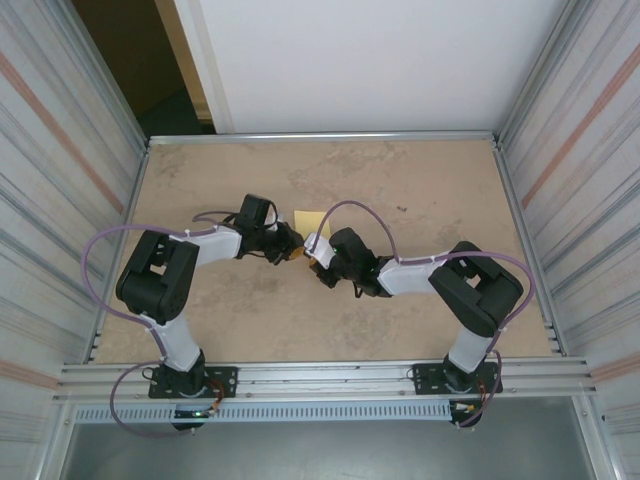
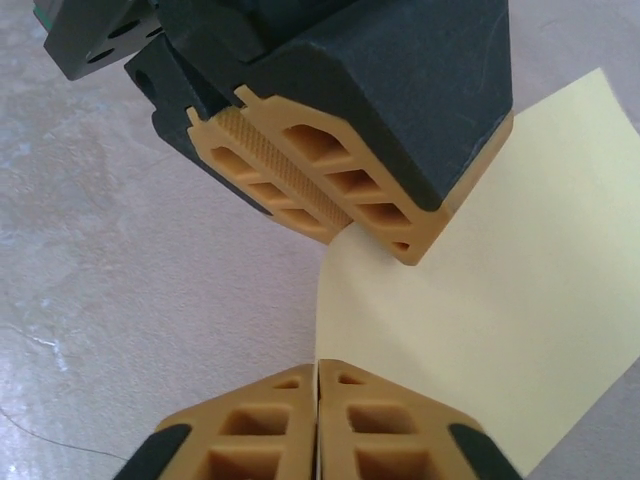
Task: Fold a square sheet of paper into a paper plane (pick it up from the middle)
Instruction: Third fold the triangle at the center of the table.
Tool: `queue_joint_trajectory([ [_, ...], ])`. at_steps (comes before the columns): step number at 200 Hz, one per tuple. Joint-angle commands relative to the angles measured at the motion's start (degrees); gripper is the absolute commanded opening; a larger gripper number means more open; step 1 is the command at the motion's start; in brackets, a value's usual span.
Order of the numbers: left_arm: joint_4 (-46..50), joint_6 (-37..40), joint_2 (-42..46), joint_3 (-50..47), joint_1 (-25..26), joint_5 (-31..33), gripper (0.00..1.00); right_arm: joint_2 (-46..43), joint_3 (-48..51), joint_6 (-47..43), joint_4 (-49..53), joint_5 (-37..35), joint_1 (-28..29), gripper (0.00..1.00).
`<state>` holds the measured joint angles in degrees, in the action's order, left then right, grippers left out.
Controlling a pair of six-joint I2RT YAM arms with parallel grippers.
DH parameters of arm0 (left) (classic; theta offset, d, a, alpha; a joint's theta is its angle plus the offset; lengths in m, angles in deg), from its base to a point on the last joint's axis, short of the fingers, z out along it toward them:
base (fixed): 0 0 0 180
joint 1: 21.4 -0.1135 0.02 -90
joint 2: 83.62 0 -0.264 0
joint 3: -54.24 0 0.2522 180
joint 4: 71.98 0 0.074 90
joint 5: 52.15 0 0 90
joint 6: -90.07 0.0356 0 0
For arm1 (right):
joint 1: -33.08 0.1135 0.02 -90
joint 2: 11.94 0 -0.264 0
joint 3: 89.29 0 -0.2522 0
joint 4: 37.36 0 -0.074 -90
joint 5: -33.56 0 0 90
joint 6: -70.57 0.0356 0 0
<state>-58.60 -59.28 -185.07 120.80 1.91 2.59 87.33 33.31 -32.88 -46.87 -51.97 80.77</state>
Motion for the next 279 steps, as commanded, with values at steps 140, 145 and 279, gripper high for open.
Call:
queue_joint_trajectory([
  [140,14.38,13.35,-2.99,11.13,1.24,10.08,0.18,-2.77,-3.46,17.96,13.99,22.01,-3.64,0.00],
  [145,14.91,13.87,-3.77,11.75,1.53,10.37,0.17,-2.68,-3.58,18.45,14.12,22.13,-3.70,0.00],
  [279,24.11,20.44,-14.19,19.10,2.59,11.56,0.08,1.40,-6.89,28.92,16.24,23.29,-8.03,0.00],
])
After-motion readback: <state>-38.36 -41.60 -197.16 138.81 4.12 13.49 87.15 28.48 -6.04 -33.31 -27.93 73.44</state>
